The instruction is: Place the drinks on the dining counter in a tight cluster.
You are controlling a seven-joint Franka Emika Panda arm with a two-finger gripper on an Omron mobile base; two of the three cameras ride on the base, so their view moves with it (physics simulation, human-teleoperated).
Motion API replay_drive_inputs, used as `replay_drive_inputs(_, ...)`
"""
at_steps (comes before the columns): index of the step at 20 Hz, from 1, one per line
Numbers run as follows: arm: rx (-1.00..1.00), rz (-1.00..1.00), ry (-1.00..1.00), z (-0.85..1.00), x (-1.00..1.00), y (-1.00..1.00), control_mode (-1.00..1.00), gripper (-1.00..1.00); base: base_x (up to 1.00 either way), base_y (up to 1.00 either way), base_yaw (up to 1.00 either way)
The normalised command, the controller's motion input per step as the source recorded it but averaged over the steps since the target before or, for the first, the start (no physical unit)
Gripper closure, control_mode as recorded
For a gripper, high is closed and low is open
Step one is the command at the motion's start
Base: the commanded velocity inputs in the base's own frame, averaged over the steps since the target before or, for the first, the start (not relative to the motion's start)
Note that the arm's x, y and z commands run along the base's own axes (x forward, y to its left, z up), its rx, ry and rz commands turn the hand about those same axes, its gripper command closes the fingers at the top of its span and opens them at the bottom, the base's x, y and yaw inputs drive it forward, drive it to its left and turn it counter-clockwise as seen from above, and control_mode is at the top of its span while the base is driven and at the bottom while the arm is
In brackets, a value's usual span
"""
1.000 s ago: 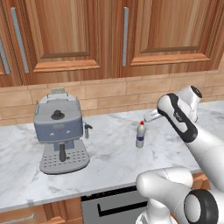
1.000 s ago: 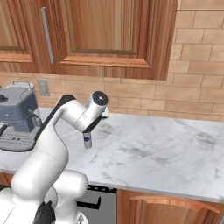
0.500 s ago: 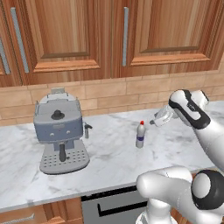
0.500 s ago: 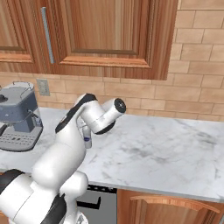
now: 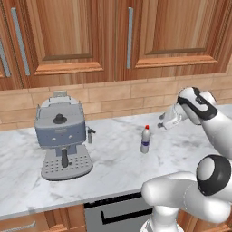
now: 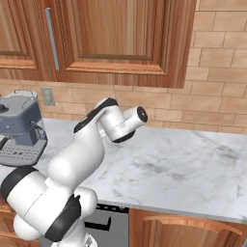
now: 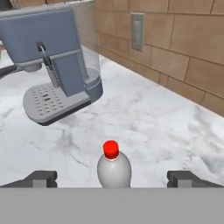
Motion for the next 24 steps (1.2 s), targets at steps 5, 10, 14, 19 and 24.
replay_drive_inputs(5, 0.00, 0.04, -0.07, -0.23, 0.00, 0.03, -1.00, -1.00, 0.00, 0.00, 0.00)
replay_drive_inputs(10, 0.00, 0.18, 0.00, -0.02, 0.00, 0.03, -1.00, -1.00, 0.00, 0.00, 0.00)
replay_drive_inputs(14, 0.00, 0.22, 0.00, 0.00, 0.00, 0.02, -1.00, -1.00, 0.00, 0.00, 0.00)
replay_drive_inputs(19, 0.00, 0.05, 0.00, -0.03, 0.00, 0.00, -1.00, -1.00, 0.00, 0.00, 0.00)
replay_drive_inputs(24, 0.00, 0.00, 0.03, -0.25, 0.04, 0.00, -1.00, -1.00, 0.00, 0.00, 0.00)
